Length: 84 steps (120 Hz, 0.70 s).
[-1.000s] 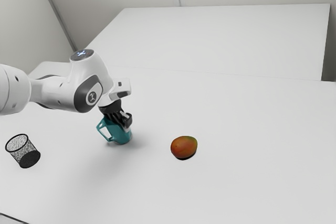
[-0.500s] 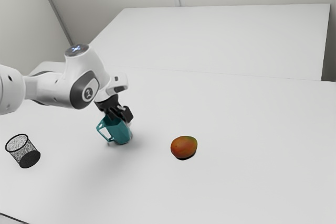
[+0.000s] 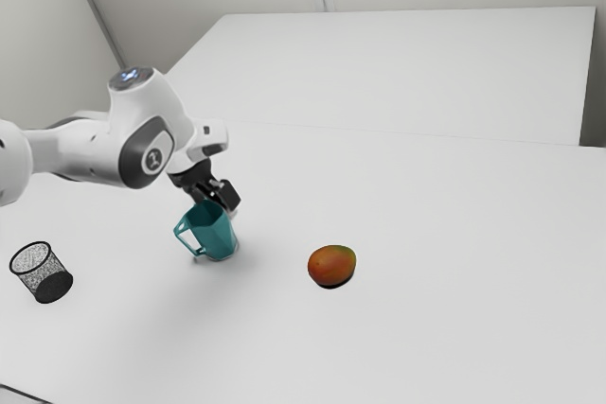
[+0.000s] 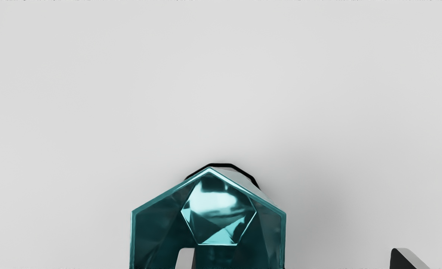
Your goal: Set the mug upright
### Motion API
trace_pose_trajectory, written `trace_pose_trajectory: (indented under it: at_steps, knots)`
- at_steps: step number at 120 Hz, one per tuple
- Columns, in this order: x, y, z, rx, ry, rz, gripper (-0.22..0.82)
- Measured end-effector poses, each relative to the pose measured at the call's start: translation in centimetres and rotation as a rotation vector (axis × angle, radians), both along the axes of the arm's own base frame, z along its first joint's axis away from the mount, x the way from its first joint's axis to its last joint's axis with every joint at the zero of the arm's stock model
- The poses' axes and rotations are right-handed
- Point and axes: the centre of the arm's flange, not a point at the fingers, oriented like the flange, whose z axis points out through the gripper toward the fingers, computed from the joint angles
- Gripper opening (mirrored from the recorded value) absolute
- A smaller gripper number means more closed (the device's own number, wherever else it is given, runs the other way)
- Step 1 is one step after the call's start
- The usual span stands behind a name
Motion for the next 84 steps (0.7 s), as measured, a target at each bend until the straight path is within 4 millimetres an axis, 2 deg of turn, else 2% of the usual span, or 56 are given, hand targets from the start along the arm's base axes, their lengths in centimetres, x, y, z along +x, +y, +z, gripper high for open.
trace_pose_trajectory:
  at_steps: [21, 41, 55, 84]
  knots:
    - [0.0, 0.0, 1.5, -0.016, 0.005, 0.015, 0.58]
    - [1.3, 0.0, 4.6, -0.032, 0.024, 0.025, 0.58]
    - [2.6, 0.1, 7.6, -0.040, 0.041, 0.032, 0.58]
    - [4.1, 0.3, 12.4, -0.051, 0.101, 0.043, 0.58]
